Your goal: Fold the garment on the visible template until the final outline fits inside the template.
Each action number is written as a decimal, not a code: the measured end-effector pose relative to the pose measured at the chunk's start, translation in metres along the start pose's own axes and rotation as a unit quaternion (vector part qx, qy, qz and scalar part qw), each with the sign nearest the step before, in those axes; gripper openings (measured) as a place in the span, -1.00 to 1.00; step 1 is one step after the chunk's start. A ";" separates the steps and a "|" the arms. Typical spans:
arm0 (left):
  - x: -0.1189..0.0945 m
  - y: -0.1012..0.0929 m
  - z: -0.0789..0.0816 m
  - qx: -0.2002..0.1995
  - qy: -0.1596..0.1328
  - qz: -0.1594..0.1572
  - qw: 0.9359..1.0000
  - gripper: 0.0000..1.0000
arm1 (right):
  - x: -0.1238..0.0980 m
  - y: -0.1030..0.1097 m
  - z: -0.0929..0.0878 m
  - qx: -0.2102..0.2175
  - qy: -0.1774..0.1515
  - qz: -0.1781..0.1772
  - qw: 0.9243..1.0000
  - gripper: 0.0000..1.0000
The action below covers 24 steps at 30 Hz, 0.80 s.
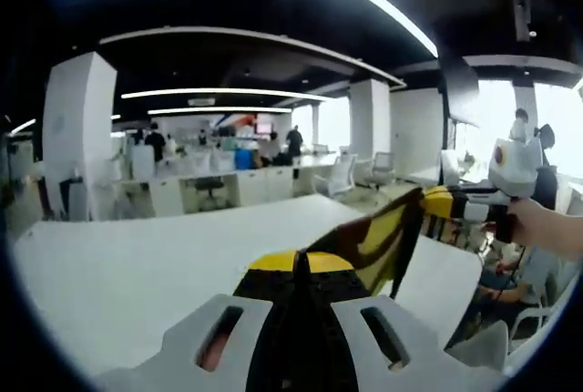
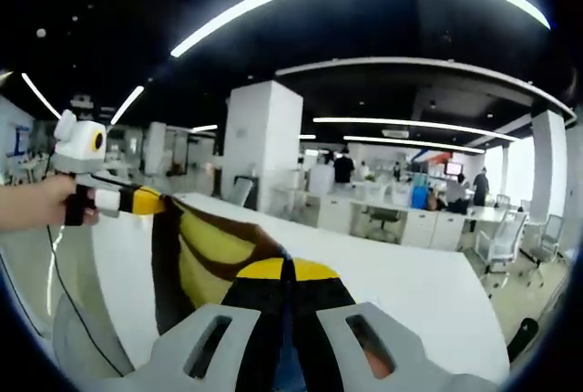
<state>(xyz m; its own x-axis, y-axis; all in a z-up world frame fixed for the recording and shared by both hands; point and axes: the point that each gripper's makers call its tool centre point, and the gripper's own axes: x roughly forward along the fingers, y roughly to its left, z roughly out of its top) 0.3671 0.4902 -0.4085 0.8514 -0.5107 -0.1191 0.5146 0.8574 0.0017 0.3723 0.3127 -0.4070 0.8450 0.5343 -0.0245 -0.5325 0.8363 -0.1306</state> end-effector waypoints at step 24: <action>-0.019 -0.014 0.036 0.008 -0.041 -0.010 0.999 -1.00 | -0.020 0.000 0.039 -0.002 -0.044 -0.007 0.999 -0.98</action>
<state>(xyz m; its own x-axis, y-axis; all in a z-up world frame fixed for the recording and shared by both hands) 0.3474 0.4857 -0.3700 0.8461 -0.5317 -0.0382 0.5325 0.8463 0.0165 0.3532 0.3069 -0.3676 0.8449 0.5310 0.0650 -0.5200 0.8437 -0.1334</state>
